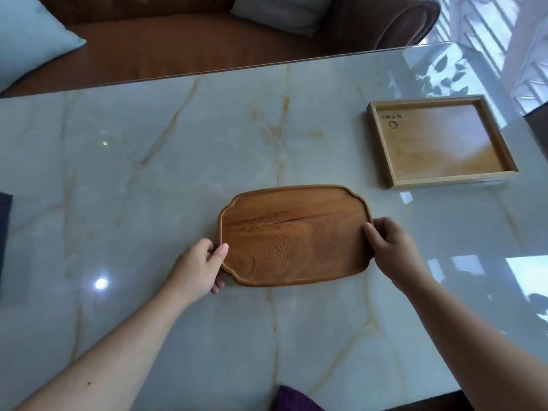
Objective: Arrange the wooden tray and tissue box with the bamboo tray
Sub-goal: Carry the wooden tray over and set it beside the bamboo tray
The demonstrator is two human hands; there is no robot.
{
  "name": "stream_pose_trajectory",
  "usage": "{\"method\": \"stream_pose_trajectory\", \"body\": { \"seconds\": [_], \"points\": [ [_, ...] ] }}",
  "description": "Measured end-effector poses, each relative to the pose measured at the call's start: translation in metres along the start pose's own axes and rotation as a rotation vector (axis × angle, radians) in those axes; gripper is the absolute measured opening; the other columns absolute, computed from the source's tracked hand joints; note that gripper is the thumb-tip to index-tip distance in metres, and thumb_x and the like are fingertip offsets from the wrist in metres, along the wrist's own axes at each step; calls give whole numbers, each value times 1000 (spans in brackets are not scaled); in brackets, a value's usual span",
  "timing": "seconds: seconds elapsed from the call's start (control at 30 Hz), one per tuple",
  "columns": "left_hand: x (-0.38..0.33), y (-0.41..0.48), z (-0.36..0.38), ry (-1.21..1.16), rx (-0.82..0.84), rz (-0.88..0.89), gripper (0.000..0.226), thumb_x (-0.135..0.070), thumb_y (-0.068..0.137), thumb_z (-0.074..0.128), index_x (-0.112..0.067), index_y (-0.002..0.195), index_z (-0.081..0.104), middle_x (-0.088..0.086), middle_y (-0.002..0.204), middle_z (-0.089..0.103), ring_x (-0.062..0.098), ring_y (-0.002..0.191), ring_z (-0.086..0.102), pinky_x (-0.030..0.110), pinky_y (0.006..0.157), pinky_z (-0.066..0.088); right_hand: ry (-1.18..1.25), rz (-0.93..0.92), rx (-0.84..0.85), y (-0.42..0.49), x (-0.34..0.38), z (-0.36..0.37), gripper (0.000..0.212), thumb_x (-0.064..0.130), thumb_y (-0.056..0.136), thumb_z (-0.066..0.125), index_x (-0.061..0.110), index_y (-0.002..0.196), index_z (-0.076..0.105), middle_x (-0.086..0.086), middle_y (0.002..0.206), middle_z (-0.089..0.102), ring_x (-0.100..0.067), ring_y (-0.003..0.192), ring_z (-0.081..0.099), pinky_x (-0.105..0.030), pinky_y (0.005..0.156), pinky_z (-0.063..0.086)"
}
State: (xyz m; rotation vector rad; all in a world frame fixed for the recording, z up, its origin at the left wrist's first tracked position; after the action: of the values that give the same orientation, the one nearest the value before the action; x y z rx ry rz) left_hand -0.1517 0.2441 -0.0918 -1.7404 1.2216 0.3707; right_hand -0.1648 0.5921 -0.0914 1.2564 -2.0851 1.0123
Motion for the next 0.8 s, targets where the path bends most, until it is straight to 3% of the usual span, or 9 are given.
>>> {"method": "stream_pose_trajectory", "body": {
  "seconds": [0.23, 0.47, 0.57, 0.67, 0.8],
  "points": [
    [-14, -12, 16, -55, 115, 101, 36, -32, 91, 55, 0, 74, 50, 8, 46, 64, 31, 38, 60, 28, 37, 47, 4, 20, -140, -38, -16, -35, 14, 26, 94, 53, 14, 91, 61, 1, 79, 65, -17, 72, 60, -31, 62, 43],
    [-52, -19, 60, -38, 209, 138, 38, -34, 90, 56, -1, 75, 49, 13, 53, 67, 38, 43, 63, 40, 42, 51, 95, 57, -205, -40, -56, -88, 13, 24, 94, 54, 18, 87, 63, 1, 81, 67, -18, 76, 60, -33, 68, 46],
    [-77, -22, 93, -93, 236, 72, 35, -28, 91, 56, 0, 73, 47, 9, 51, 63, 38, 45, 62, 36, 40, 49, 136, 52, -204, -29, -73, -119, 14, 21, 94, 53, 14, 90, 64, 0, 81, 67, -16, 75, 60, -32, 66, 45],
    [-107, -28, 134, -246, 330, -83, 27, -24, 92, 55, 0, 81, 48, 17, 59, 61, 32, 46, 60, 29, 37, 47, 148, 70, -218, -15, -96, -156, 14, 22, 95, 52, 15, 91, 64, 2, 81, 66, -12, 74, 59, -27, 62, 43],
    [-145, -28, 188, -279, 398, -163, 23, -21, 93, 53, -3, 81, 46, 21, 63, 60, 30, 44, 60, 28, 34, 46, 109, 89, -220, 10, -127, -203, 18, 24, 95, 51, 14, 96, 65, 0, 86, 67, -14, 77, 60, -25, 62, 42]
  ]
}}
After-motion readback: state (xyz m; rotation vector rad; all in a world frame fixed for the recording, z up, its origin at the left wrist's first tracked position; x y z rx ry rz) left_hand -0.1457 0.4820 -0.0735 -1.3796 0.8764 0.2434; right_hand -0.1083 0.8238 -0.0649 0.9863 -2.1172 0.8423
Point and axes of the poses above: each hand's wrist, its own y-axis towards the middle knuckle, its own z-axis out of the palm, x = y × z, the point moved 2 cm from there along y, towards the middle knuckle
